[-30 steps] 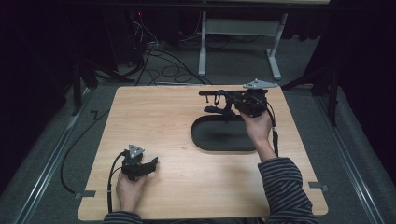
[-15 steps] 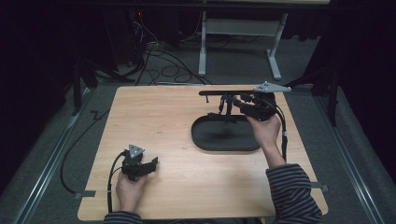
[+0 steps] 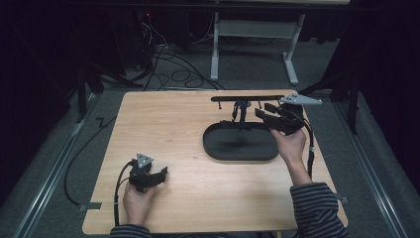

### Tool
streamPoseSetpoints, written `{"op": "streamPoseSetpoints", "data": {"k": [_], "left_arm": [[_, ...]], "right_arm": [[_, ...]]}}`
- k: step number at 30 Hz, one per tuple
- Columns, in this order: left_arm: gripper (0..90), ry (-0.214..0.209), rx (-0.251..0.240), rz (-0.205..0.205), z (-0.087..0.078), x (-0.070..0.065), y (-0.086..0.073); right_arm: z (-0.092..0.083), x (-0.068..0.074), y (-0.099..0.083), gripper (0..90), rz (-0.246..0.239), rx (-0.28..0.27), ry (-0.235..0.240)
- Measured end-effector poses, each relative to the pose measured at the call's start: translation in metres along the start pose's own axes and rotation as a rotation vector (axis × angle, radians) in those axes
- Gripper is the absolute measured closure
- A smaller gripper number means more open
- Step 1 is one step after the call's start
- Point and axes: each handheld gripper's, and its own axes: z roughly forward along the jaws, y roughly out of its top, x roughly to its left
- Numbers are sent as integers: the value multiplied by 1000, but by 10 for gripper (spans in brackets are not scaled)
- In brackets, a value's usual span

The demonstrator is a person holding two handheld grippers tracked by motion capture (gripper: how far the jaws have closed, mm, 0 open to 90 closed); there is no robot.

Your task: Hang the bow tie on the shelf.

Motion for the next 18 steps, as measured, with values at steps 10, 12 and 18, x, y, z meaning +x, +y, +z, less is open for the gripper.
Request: {"op": "streamPoseSetpoints", "data": {"k": [10, 12, 18], "left_arm": [[295, 0, 0, 0, 0, 0, 0], [295, 0, 0, 0, 0, 0, 0], [295, 0, 0, 0, 0, 0, 0]], "right_arm": [[-12, -3, -6, 522, 17, -7, 4], [-14, -2, -6, 522, 15, -10, 3], [-21, -2, -9, 522, 16, -14, 6]]}}
